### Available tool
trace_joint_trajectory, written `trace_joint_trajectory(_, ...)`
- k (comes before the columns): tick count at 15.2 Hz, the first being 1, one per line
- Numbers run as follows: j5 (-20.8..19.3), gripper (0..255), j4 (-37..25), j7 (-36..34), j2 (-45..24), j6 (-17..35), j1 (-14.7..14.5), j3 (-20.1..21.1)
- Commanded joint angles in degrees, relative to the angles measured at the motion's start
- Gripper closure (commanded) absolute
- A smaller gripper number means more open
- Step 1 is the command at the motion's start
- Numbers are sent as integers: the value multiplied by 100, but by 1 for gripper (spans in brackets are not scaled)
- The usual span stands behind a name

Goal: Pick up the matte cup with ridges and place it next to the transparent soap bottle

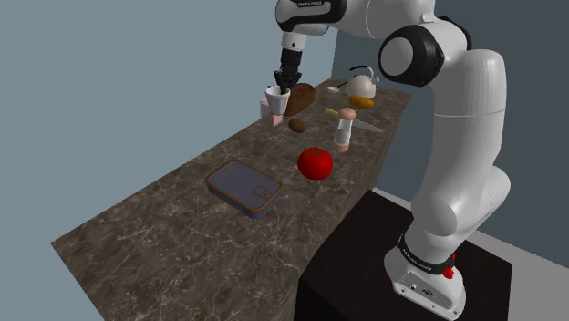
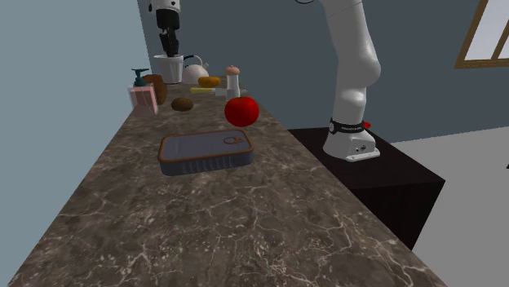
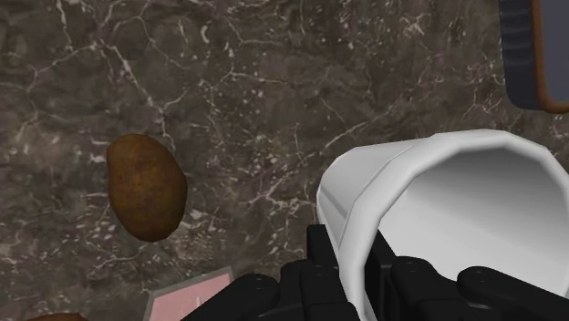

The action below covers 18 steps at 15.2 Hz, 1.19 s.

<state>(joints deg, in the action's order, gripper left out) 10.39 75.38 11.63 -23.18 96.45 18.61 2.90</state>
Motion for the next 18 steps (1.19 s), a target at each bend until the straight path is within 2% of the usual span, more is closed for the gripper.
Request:
trace_joint_trajectory(1,6,255,212,31,34,179,-2,-1)
trace_joint_trajectory(18,57,255,1297,248,-113,1393,-19,3)
